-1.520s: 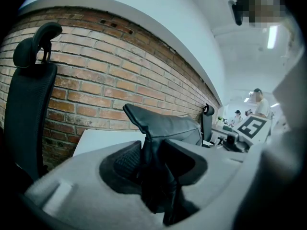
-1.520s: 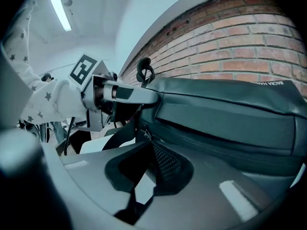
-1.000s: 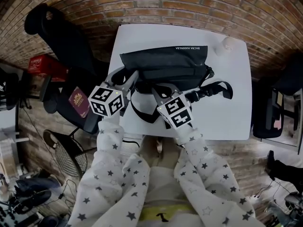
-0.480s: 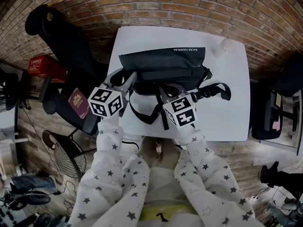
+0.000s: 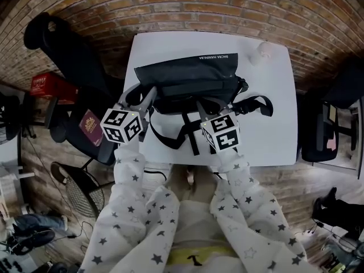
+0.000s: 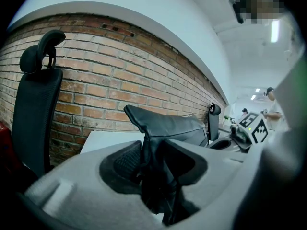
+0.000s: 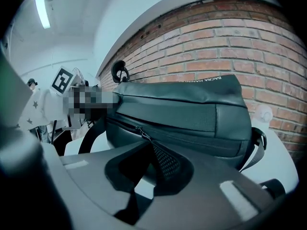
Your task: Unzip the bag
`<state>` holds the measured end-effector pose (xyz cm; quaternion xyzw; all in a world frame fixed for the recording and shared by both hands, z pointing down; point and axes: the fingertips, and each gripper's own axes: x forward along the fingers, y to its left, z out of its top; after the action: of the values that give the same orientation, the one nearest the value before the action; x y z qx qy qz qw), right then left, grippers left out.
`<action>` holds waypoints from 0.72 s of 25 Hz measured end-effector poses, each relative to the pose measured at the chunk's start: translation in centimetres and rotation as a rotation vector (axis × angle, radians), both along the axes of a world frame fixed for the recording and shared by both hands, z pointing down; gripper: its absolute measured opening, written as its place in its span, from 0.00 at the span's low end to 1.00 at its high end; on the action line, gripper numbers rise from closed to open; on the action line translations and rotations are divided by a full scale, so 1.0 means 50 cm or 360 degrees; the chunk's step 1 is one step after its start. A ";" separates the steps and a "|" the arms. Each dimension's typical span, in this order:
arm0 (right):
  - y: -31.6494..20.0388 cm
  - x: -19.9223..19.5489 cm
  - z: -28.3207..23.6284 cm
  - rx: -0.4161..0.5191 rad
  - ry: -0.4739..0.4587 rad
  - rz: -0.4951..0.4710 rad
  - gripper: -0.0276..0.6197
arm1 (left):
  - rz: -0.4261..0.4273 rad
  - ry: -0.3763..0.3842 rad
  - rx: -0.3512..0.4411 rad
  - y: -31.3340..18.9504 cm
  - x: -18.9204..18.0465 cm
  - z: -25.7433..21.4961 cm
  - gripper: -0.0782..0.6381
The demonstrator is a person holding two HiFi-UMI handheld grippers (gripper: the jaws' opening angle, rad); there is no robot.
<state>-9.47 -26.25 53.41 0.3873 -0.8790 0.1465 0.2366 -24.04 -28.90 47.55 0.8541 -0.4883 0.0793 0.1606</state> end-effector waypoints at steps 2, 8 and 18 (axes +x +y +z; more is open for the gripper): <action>-0.001 0.004 -0.002 0.0002 0.0002 0.0009 0.07 | -0.0012 -0.0005 0.0001 0.000 -0.001 -0.001 0.32; -0.006 0.021 -0.003 0.0001 0.0015 0.0061 0.07 | -0.0053 -0.0014 0.0005 -0.001 -0.003 0.000 0.32; -0.018 0.079 -0.007 0.0004 0.0035 0.0198 0.07 | -0.0100 -0.0022 0.0011 -0.001 -0.008 -0.001 0.32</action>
<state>-5.51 -27.13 53.06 0.4431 -0.8507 0.1558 0.2361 -24.46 -28.93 47.49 0.8383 -0.5162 0.0785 0.1568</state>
